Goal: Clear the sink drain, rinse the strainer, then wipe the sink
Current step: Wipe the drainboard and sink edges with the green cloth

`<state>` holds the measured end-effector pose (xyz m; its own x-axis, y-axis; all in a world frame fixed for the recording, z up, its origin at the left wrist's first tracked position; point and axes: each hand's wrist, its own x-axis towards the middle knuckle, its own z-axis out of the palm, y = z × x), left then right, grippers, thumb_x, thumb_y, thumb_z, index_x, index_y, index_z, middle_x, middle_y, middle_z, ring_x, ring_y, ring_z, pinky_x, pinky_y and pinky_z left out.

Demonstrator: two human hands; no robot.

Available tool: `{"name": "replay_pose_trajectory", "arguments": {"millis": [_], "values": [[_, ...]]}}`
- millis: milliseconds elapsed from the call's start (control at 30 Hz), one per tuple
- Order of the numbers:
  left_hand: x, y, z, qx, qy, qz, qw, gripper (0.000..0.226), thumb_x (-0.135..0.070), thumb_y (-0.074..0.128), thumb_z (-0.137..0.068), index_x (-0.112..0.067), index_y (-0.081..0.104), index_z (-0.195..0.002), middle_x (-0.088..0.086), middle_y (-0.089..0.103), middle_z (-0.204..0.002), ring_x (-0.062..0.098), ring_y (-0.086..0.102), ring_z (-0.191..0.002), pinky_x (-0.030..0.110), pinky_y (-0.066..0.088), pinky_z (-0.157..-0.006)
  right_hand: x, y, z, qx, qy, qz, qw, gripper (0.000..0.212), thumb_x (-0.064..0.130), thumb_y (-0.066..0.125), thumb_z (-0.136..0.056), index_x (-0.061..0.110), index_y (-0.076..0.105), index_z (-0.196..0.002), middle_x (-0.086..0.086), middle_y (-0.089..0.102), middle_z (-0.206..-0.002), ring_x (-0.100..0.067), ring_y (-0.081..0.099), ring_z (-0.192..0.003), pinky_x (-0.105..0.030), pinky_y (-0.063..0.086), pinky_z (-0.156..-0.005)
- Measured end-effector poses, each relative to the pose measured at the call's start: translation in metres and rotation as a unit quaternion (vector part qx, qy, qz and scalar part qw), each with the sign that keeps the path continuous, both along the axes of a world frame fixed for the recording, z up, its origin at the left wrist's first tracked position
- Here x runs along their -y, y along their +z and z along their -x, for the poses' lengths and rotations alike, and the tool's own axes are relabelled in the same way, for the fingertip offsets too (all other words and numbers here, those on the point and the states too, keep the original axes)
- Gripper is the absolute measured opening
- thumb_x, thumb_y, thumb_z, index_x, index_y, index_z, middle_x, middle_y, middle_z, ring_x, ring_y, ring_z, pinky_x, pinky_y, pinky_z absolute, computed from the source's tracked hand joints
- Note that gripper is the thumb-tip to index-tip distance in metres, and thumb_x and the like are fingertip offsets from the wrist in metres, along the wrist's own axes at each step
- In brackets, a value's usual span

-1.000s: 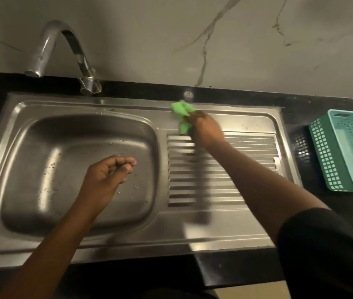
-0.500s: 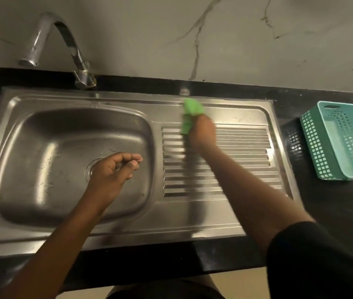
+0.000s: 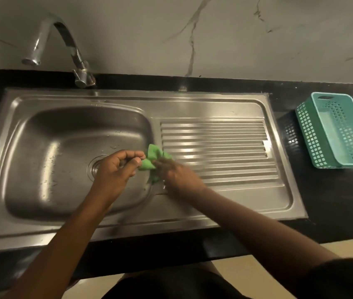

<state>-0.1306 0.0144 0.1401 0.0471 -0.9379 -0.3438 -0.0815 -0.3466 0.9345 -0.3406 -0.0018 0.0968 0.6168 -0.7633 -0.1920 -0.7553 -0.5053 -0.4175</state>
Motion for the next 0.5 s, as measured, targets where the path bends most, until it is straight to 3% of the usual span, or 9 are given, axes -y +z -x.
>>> {"name": "replay_pose_trajectory", "arguments": {"millis": [67, 200, 300, 367, 433, 500], "values": [[0.001, 0.002, 0.005, -0.006, -0.014, 0.004, 1.000, 0.021, -0.007, 0.064, -0.103, -0.022, 0.078, -0.108, -0.001, 0.082, -0.111, 0.025, 0.076, -0.114, 0.028, 0.060, -0.087, -0.036, -0.002, 0.002, 0.027, -0.012, -0.003, 1.000, 0.037, 0.004, 0.059, -0.099, 0.005, 0.068, -0.135, -0.014, 0.054, -0.157, -0.036, 0.049, -0.147, -0.050, 0.051, -0.111], [0.003, 0.007, 0.012, -0.002, -0.044, 0.012, 0.999, 0.022, -0.009, 0.063, -0.104, -0.024, 0.078, -0.108, -0.001, 0.081, -0.115, 0.025, 0.075, -0.117, 0.041, 0.059, -0.095, -0.080, -0.003, 0.010, 0.024, -0.014, -0.020, 0.999, 0.040, 0.009, 0.058, -0.102, 0.009, 0.064, -0.141, -0.010, 0.048, -0.162, -0.030, 0.044, -0.151, -0.040, 0.042, -0.119], [0.003, 0.012, 0.015, -0.004, -0.058, 0.013, 0.998, 0.021, -0.011, 0.064, -0.103, -0.026, 0.078, -0.108, -0.004, 0.082, -0.114, 0.021, 0.075, -0.116, 0.038, 0.058, -0.095, -0.091, 0.009, 0.025, 0.012, -0.025, -0.017, 0.999, 0.039, 0.014, 0.062, -0.101, 0.013, 0.065, -0.140, -0.008, 0.054, -0.157, -0.028, 0.051, -0.145, -0.040, 0.047, -0.114], [0.003, 0.014, 0.016, -0.001, -0.062, 0.017, 0.998, 0.021, -0.012, 0.064, -0.103, -0.026, 0.079, -0.108, -0.006, 0.082, -0.112, 0.018, 0.075, -0.114, 0.037, 0.059, -0.096, -0.095, 0.017, 0.044, -0.011, -0.049, 0.010, 0.999, 0.035, 0.014, 0.071, -0.094, 0.013, 0.073, -0.129, -0.008, 0.067, -0.143, -0.029, 0.063, -0.131, -0.042, 0.056, -0.102], [0.000, 0.014, 0.015, -0.001, -0.066, 0.019, 0.998, 0.021, -0.013, 0.064, -0.103, -0.026, 0.079, -0.109, -0.008, 0.083, -0.112, 0.015, 0.076, -0.112, 0.035, 0.059, -0.096, -0.098, 0.023, 0.075, -0.034, -0.133, 0.043, 0.990, 0.034, 0.013, 0.081, -0.082, 0.013, 0.078, -0.116, -0.009, 0.076, -0.124, -0.033, 0.070, -0.115, -0.044, 0.061, -0.090], [-0.004, 0.013, 0.012, -0.001, -0.071, 0.020, 0.997, 0.021, -0.014, 0.065, -0.103, -0.028, 0.080, -0.108, -0.009, 0.082, -0.113, 0.012, 0.076, -0.111, 0.034, 0.059, -0.094, -0.103, 0.028, 0.112, -0.048, -0.268, 0.051, 0.961, 0.040, 0.012, 0.085, -0.079, 0.013, 0.078, -0.118, -0.012, 0.076, -0.121, -0.036, 0.070, -0.114, -0.047, 0.061, -0.091]]}}
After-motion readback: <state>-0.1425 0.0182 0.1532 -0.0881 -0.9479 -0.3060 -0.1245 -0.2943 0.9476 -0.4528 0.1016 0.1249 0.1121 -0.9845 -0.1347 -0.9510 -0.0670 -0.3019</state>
